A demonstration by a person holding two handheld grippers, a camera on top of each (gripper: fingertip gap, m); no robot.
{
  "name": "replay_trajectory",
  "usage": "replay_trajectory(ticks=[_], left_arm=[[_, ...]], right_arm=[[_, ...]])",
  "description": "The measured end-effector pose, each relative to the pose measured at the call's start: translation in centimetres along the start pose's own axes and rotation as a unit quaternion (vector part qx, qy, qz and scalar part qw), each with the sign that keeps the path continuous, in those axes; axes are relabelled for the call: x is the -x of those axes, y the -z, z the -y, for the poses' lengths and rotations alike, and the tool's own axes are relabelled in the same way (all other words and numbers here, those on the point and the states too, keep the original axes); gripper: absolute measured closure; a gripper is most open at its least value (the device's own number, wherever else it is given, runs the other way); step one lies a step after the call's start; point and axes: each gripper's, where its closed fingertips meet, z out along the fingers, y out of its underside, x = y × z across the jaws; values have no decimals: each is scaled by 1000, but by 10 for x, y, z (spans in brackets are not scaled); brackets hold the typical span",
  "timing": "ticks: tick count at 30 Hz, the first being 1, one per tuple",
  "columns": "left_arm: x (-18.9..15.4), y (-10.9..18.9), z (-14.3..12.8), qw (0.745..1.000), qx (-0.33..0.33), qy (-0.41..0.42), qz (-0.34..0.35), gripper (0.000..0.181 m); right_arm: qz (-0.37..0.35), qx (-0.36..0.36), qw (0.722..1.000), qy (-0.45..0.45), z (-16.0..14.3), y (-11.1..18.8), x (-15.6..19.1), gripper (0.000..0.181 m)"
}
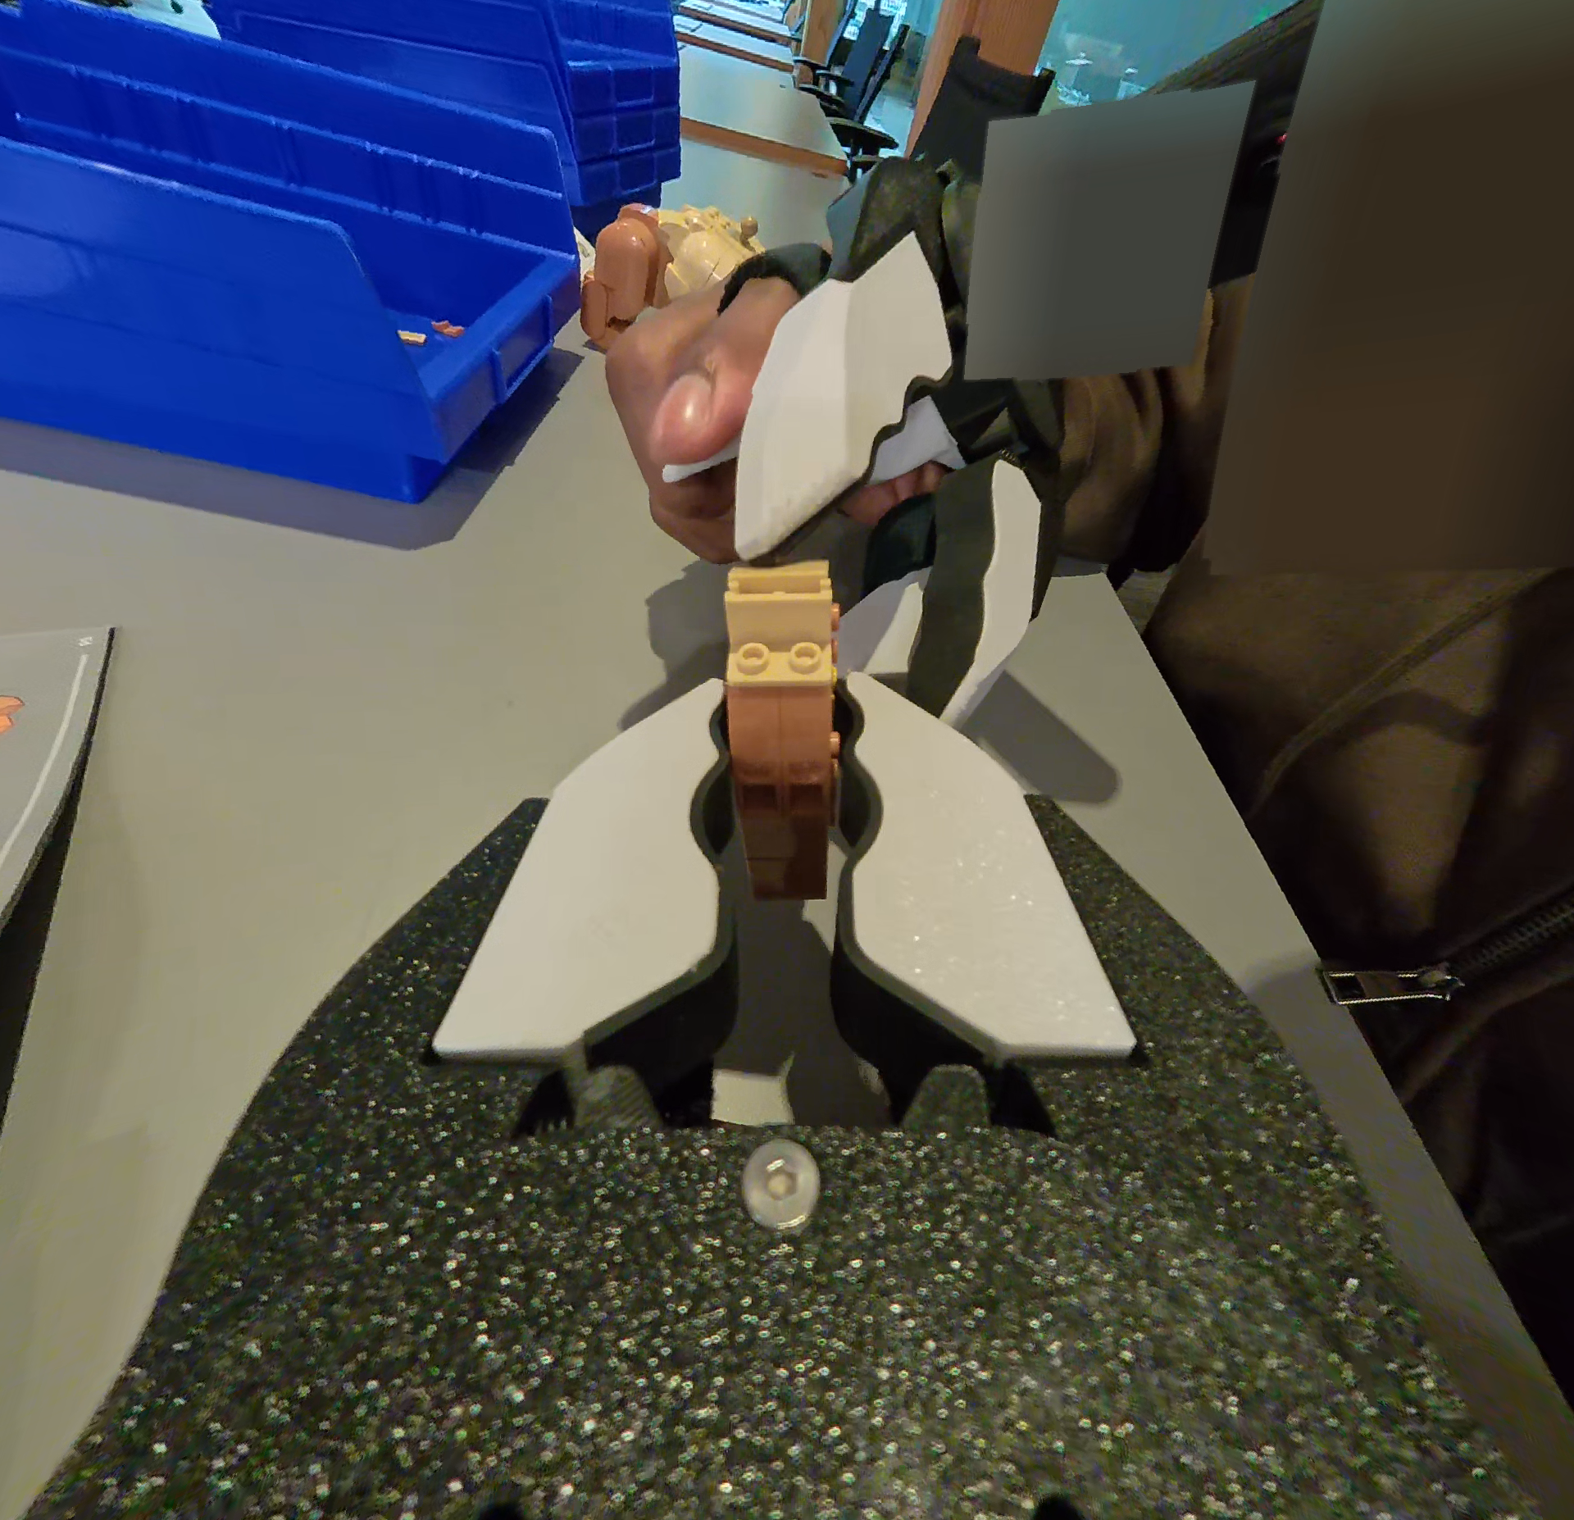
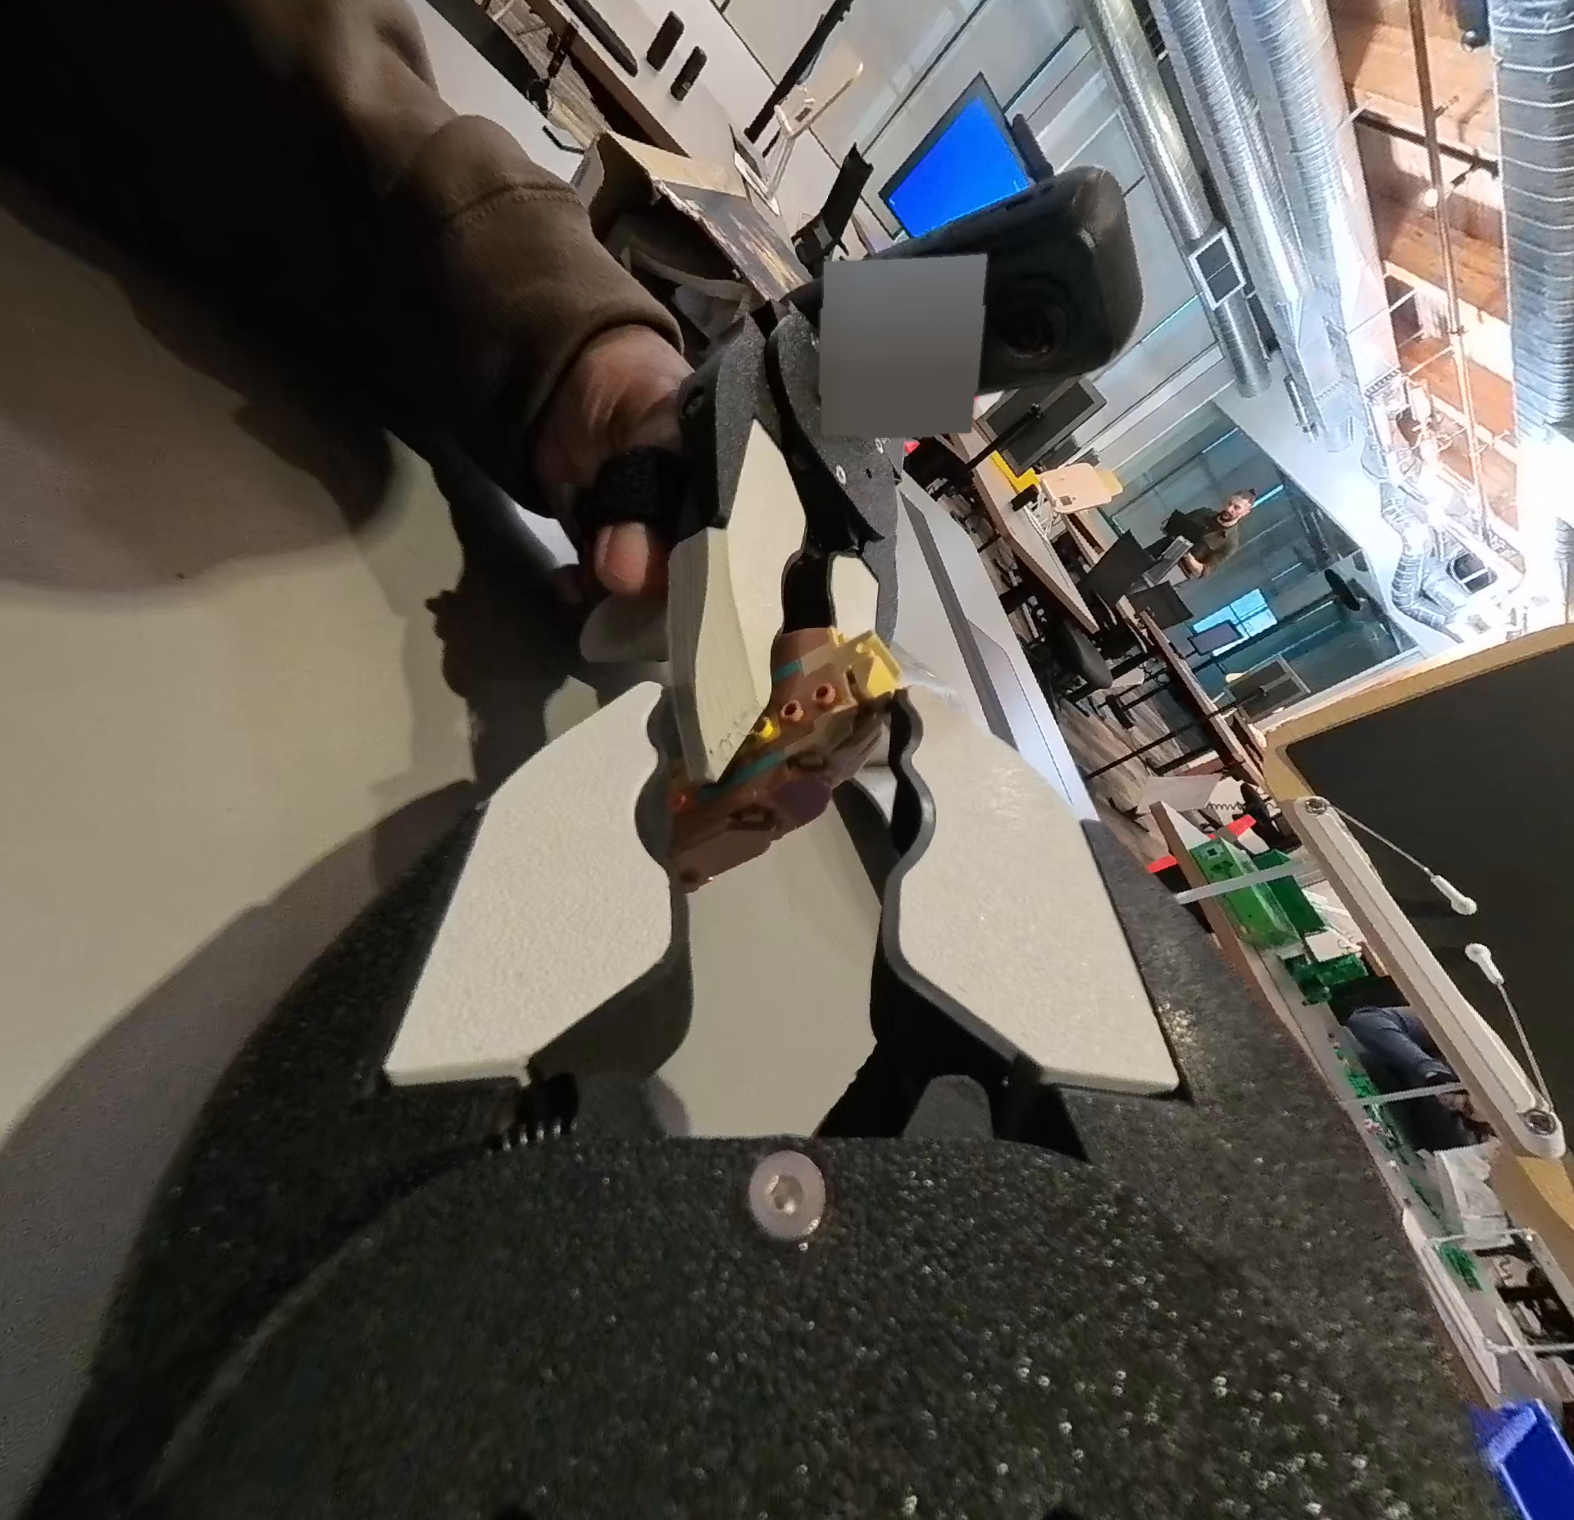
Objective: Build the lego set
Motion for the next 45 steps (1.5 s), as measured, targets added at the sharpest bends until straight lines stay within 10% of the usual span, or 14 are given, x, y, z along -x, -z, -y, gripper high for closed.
replay_trajectory(ticks=[45], left_arm=[[-11,0,11,998,-51,-15,-30,161]], right_arm=[[4,-59,997,-59,17,3,-4,137]])
